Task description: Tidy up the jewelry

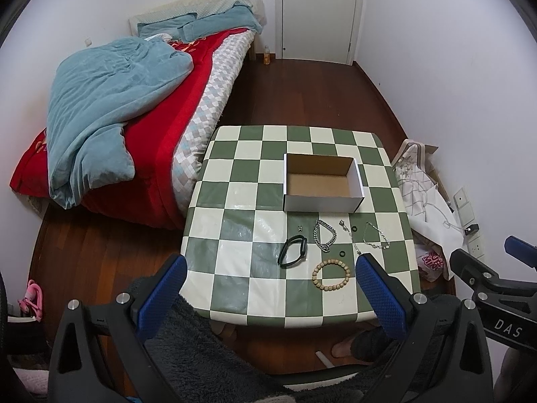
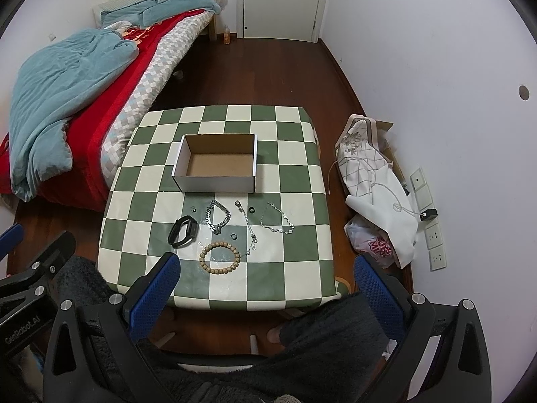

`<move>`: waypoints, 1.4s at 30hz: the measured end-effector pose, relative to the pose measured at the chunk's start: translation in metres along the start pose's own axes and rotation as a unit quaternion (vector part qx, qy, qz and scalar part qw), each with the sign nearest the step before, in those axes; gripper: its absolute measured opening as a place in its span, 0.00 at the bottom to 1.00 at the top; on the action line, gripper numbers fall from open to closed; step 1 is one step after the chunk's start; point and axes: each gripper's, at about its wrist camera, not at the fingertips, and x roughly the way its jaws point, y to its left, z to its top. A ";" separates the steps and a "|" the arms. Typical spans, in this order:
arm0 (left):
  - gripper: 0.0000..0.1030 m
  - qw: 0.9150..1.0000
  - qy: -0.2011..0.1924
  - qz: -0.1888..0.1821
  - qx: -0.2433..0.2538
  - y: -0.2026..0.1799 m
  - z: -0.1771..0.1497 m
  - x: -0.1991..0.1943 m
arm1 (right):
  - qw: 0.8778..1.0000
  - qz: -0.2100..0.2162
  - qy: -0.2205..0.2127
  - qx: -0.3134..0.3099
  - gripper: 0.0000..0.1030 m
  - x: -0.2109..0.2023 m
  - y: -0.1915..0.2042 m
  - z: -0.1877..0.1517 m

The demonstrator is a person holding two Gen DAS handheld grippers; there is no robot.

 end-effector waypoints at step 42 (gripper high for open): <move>1.00 0.976 0.101 0.172 0.082 0.000 -0.002 0.219 | 0.973 0.051 0.207 0.091 0.80 0.267 -0.021 -0.003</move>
